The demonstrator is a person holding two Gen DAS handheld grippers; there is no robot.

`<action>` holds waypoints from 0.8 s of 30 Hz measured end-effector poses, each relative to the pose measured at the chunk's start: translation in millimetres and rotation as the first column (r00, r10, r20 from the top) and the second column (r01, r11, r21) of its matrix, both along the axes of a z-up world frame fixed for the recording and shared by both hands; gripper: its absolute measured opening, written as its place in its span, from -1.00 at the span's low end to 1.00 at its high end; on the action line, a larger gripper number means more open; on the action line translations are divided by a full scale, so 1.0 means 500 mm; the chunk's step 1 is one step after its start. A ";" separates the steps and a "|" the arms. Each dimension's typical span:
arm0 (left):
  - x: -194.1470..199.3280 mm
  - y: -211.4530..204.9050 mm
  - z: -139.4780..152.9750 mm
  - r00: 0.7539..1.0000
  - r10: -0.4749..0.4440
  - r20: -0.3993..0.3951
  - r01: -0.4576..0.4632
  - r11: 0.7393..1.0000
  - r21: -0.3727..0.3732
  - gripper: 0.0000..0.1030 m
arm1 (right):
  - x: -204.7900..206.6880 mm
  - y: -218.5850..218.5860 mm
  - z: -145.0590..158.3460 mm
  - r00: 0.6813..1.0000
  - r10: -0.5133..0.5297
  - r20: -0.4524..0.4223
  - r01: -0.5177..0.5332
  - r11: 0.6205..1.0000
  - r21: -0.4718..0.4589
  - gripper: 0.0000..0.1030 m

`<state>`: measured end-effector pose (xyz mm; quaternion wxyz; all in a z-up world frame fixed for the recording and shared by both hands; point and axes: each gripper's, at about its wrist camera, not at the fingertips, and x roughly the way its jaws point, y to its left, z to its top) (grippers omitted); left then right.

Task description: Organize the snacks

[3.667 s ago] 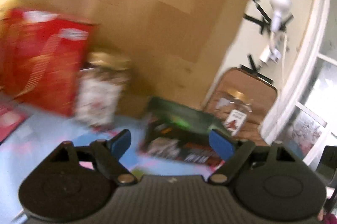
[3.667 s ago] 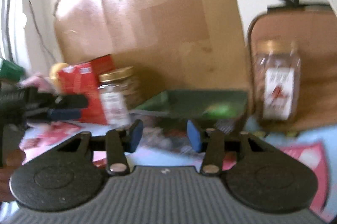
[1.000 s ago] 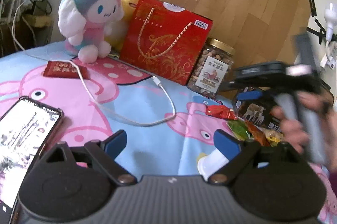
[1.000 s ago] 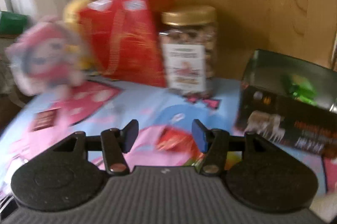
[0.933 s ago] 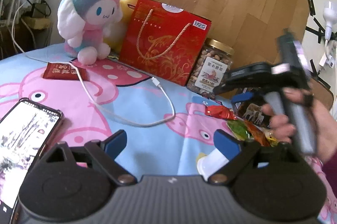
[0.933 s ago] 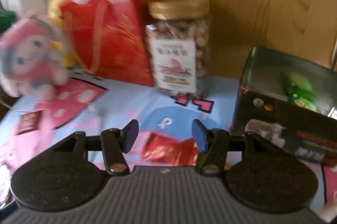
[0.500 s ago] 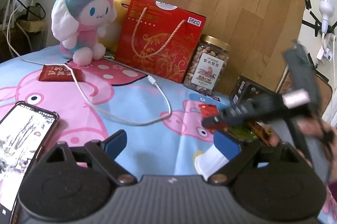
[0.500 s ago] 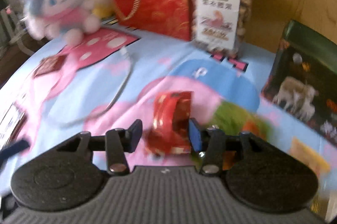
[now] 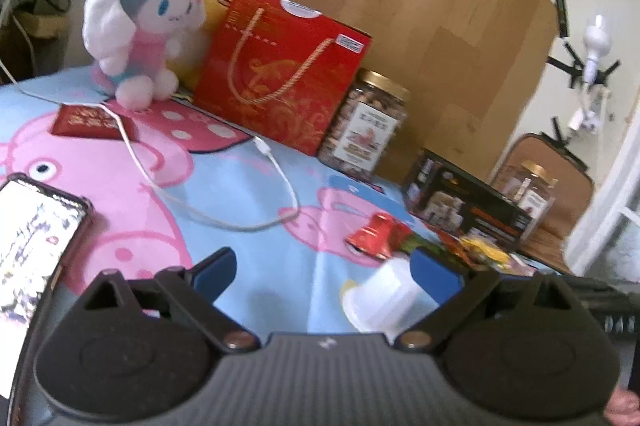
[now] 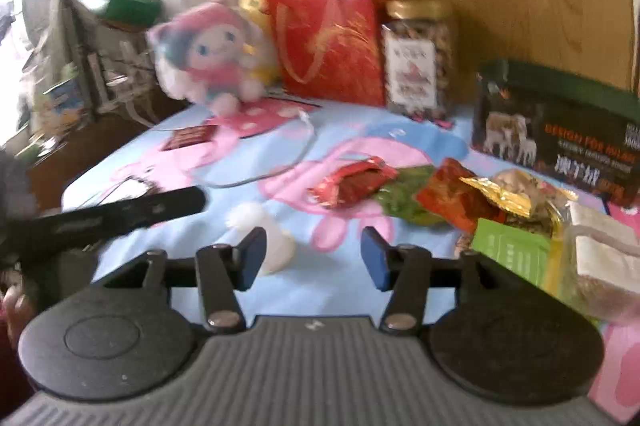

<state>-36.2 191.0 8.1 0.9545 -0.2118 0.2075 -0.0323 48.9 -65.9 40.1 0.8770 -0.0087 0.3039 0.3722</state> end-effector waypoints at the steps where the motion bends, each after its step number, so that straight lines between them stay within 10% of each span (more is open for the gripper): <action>1: -0.006 -0.003 0.001 1.000 -0.018 0.006 0.018 1.000 0.001 0.92 | -0.022 0.003 -0.001 0.999 0.023 0.034 -0.023 1.000 -0.015 0.07; 13: 0.036 -0.050 0.035 0.993 -0.116 -0.038 0.120 0.986 0.116 0.98 | -0.017 0.084 -0.049 0.983 0.149 0.103 -0.134 0.981 -0.141 0.08; 24: 0.094 -0.070 0.012 0.955 -0.244 -0.171 0.266 0.957 0.119 -0.16 | 0.015 0.129 -0.078 0.984 0.162 0.069 -0.150 0.976 -0.158 -0.12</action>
